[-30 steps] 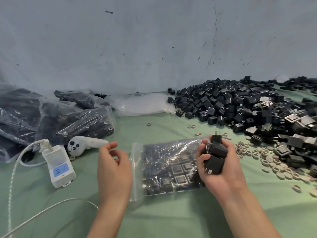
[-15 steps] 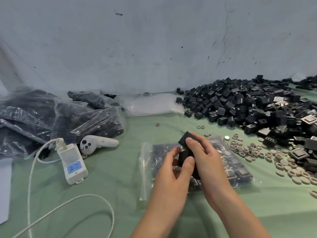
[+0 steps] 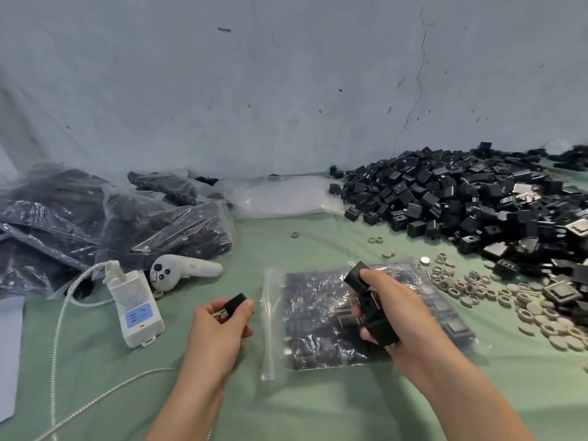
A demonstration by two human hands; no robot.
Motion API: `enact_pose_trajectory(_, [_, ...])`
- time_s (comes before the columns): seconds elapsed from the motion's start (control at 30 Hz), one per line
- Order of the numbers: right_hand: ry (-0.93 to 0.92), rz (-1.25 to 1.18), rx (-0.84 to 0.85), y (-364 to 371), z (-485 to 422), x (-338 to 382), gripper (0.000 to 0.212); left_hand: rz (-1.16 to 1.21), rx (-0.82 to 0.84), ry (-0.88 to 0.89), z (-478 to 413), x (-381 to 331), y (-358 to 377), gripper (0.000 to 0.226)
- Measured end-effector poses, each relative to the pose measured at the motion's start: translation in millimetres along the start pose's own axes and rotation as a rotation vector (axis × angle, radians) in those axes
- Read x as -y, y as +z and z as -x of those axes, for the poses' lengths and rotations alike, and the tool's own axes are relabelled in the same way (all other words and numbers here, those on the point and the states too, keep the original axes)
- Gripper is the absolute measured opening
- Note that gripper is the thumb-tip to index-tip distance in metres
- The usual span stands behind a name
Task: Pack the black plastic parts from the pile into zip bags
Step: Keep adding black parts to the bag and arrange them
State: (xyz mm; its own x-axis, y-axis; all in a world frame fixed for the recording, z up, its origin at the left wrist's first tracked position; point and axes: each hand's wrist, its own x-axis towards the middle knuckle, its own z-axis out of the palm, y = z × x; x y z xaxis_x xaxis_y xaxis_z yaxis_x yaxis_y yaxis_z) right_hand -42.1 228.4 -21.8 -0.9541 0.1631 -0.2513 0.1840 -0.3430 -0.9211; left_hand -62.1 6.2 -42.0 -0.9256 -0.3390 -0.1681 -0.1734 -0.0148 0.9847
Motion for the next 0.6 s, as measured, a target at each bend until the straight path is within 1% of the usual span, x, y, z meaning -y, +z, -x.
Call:
enact_pose_trajectory(0.13, [0.073, 0.078, 0.118, -1, 1, 3, 0.027, -0.068, 0.075, 0.045, -2, 2, 6, 0.03])
enact_pose_trajectory(0.2, [0.127, 0.127, 0.181, -2, 3, 5, 0.03, -0.026, 0.101, 0.012, -1, 0, 8, 0.031])
enact_pose_trajectory(0.27, [0.16, 0.164, 0.213, -2, 5, 6, 0.028, 0.046, 0.109, -0.047, -2, 0, 9, 0.033])
enact_pose_trajectory(0.37, [0.176, 0.169, 0.21, -4, 4, 7, 0.028, 0.109, 0.116, -0.094, -6, 2, 10, 0.027])
enact_pose_trajectory(0.5, [0.157, 0.176, 0.18, -8, 1, 7, 0.032, 0.122, 0.172, -0.108, -7, 3, 14, 0.008])
enact_pose_trajectory(0.6, [0.136, 0.166, 0.195, -7, -1, 6, 0.031, 0.159, 0.242, -0.142, -6, 1, 16, 0.016])
